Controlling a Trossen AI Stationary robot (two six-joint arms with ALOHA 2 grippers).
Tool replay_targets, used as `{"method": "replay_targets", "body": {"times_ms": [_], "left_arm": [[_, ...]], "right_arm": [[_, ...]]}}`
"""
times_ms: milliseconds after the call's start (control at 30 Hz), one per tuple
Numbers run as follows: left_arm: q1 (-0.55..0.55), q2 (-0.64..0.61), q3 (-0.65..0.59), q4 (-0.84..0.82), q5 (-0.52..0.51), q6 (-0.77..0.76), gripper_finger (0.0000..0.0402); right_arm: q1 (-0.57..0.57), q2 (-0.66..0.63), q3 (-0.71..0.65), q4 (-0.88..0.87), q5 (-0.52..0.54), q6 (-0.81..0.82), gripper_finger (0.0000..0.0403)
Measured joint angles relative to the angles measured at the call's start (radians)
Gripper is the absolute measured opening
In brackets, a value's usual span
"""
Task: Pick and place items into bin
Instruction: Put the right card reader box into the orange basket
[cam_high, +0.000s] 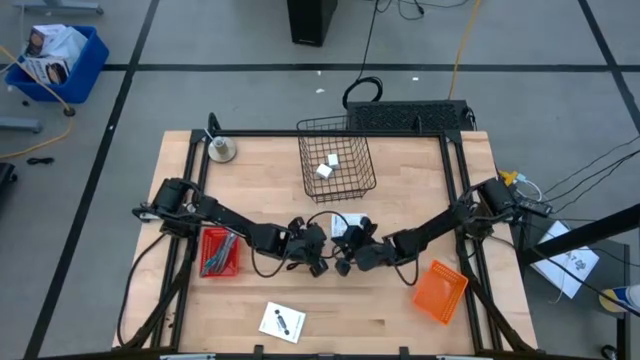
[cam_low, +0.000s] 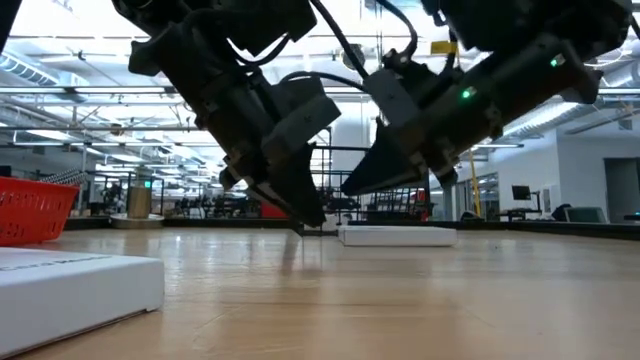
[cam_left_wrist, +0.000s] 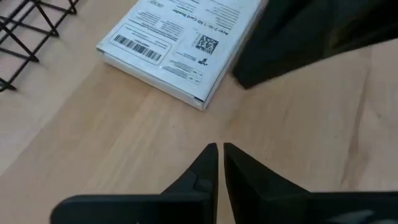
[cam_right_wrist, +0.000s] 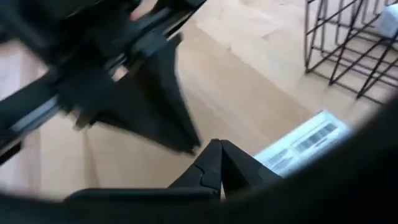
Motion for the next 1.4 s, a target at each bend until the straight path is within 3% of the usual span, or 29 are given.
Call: {"method": "replay_targets", "body": {"times_ms": [267,467,633,700,1133,1267,1400], "left_arm": [[0.010,0.000,-0.001,-0.002,-0.059,0.025,0.0031],[0.018,-0.001,-0.002,0.046,-0.078,0.073,0.0031],[0.034,-0.002,-0.002,0.059,-0.076,0.091,0.0031],[0.033,-0.003,-0.002,0.058,-0.060,0.115,0.0031],[-0.021,-0.003,-0.002,-0.023,-0.044,0.014,0.0031],[-0.012,0.004,-0.002,0.011,0.003,-0.002,0.0031],[-0.006,0.004,-0.002,0.012,0.019,-0.003,0.0030]], "right_arm": [[-0.078,-0.049,0.000,-0.264,0.029,0.128,0.0000],[-0.181,-0.034,0.006,-0.373,-0.210,0.262,0.0000],[-0.119,0.003,0.005,-0.288,-0.317,0.295,0.0000],[-0.077,0.004,0.004,-0.279,-0.309,0.315,0.0000],[0.102,-0.116,-0.003,-0.274,-0.020,0.263,0.0000],[0.139,-0.168,-0.002,-0.412,0.061,0.346,0.0000],[0.143,-0.178,-0.003,-0.628,0.060,0.528,0.0000]]}}
